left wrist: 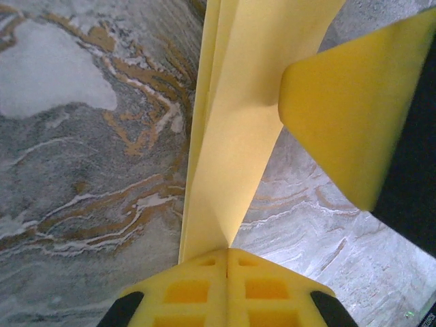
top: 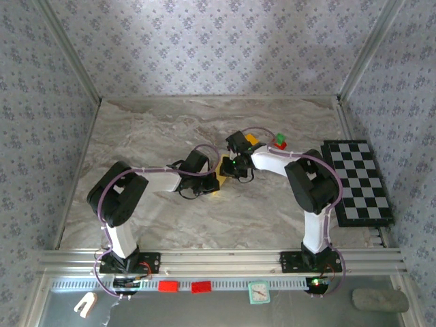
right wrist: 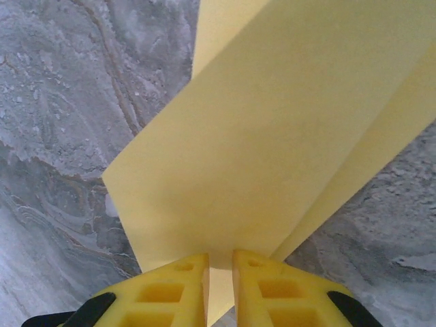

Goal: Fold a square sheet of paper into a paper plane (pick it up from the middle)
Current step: Fold the wing for the fifth time at the center of the table.

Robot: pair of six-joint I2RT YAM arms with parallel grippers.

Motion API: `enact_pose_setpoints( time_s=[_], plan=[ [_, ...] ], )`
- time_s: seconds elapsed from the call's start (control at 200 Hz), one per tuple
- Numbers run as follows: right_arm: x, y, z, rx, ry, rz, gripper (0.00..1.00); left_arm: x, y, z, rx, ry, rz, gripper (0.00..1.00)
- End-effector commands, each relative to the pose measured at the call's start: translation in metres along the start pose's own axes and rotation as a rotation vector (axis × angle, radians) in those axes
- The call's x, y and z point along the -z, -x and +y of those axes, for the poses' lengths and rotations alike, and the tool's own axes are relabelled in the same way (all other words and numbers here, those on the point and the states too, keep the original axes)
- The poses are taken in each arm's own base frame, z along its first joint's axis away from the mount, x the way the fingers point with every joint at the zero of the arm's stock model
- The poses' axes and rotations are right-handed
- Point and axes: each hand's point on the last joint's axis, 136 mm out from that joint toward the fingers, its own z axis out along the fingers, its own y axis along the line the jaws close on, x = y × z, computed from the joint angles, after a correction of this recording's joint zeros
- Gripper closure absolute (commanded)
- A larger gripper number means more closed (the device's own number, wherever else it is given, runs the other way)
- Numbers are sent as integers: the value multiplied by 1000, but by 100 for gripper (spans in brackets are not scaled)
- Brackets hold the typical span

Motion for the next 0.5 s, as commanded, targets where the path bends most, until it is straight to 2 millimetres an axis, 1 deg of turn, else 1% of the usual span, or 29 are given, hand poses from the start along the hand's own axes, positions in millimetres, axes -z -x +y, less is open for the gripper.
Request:
enact_pose_setpoints(
  time_s=[0.0, 0.225, 0.495],
  plan=[
    [-7, -9, -17, -13, -69, 31, 82, -2, -14, 20, 36, 55, 39, 98],
    [-8, -11, -24, -14, -110, 34, 82, 6, -9, 12, 34, 25, 23, 98],
    [-10, -13, -33, -14, -159, 46, 82, 24, 5, -13, 26, -66, -34, 95]
  ],
)
